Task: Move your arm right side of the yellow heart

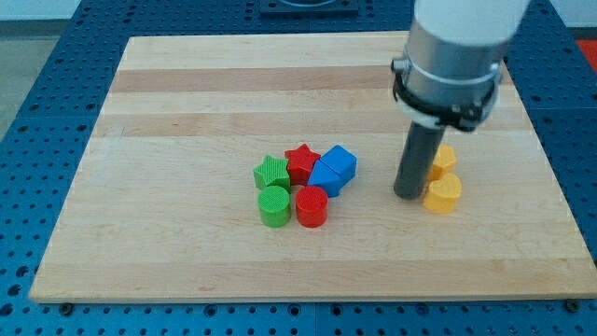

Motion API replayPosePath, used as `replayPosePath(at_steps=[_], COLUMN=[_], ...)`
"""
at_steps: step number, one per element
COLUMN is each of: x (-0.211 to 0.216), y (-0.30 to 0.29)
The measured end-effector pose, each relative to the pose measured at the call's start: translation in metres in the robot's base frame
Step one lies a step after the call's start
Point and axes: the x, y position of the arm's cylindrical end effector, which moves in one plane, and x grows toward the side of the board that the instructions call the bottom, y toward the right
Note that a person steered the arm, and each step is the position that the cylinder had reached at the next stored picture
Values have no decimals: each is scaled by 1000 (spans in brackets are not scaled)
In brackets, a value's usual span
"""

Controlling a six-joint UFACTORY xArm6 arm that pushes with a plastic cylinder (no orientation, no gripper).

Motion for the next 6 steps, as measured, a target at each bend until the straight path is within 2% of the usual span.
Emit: replayPosePath(at_steps=[1, 2, 3, 4, 5, 6], x=[3, 73, 128, 54, 1, 1], y=[0, 3, 36, 71, 73, 63])
